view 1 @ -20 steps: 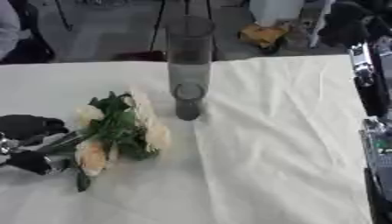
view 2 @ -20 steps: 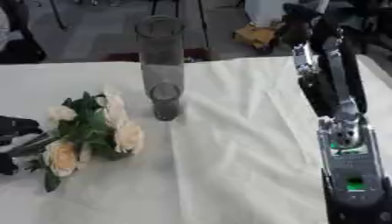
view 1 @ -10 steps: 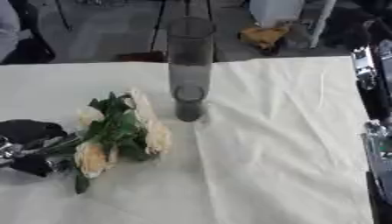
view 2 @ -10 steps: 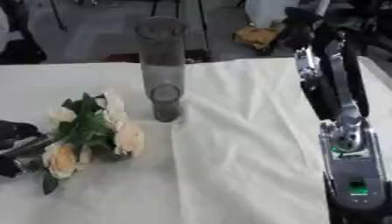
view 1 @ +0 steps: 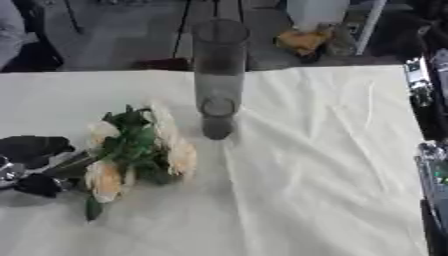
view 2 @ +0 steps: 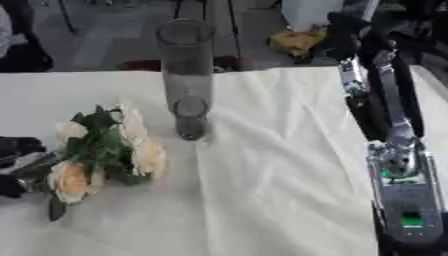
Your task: Arrange flowers into the vase.
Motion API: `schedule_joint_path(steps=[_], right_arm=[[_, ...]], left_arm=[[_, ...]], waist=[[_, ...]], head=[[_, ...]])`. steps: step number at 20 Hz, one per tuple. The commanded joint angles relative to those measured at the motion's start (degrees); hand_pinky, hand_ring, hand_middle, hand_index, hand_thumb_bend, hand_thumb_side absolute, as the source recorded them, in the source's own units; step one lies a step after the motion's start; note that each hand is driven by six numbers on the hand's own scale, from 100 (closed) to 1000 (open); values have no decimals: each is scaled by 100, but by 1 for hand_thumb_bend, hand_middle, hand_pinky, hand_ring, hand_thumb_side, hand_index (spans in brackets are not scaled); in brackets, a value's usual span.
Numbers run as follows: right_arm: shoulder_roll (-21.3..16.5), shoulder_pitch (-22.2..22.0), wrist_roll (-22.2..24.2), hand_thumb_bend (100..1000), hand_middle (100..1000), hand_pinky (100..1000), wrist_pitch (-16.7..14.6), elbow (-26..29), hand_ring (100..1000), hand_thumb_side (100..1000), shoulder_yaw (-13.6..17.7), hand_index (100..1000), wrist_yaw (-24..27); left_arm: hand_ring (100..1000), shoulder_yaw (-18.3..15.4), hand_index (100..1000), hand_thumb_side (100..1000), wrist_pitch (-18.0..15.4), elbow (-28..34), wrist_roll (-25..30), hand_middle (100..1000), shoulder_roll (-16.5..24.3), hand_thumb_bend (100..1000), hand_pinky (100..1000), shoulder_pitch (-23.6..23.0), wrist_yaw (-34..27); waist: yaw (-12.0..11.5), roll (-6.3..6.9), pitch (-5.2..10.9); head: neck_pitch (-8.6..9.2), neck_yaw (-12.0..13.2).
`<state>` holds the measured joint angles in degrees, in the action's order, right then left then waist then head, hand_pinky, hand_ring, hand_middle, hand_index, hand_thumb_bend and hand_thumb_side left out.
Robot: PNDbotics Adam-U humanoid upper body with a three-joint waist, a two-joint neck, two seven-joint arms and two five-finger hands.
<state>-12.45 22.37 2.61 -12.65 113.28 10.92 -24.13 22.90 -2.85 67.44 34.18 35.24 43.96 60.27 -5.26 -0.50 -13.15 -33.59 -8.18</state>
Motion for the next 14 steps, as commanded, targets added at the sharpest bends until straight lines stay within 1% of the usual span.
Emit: schedule_joint_path(steps=[1,4,7,9,10,11,14], right_arm=[[-103,55,20,167,567,655,-18,49,823,1000,32,853,81],[-106,54,18,167,566,655,-21,46,823,1000,35,854,94],[-102,47,20,165,566,655,-25,44,824,1000,35,854,108],[-104,43,25,164,564,656,-25,38,824,1000,37,854,116],[-106,41,28,163,564,656,-26,34,825,1000,38,854,119],[-106,39,30,162,564,656,-26,31,825,1000,39,854,122],[-102,29,38,162,563,657,-27,26,826,1000,41,854,133]], left_arm=[[982,-98,1000,819,22,-31,28,995,60,287,1000,114,-24],[981,-93,1000,810,-29,-88,113,993,35,282,1000,126,-7],[965,-105,1000,785,-44,-146,135,974,1,255,984,149,34],[907,-122,1000,742,-29,-152,49,931,-13,205,929,156,50],[885,-127,1000,734,-13,-146,-20,914,-13,198,906,155,58],[841,-128,977,710,2,-142,-90,879,-13,177,863,153,64],[771,-124,931,678,60,-122,-341,815,-16,150,786,154,90]], waist=[[9,4,69],[19,8,60],[26,10,55],[30,9,51],[30,8,51],[31,9,50],[30,12,49]], head=[[62,10],[65,12],[71,11],[72,8],[71,8],[71,9],[75,14]])
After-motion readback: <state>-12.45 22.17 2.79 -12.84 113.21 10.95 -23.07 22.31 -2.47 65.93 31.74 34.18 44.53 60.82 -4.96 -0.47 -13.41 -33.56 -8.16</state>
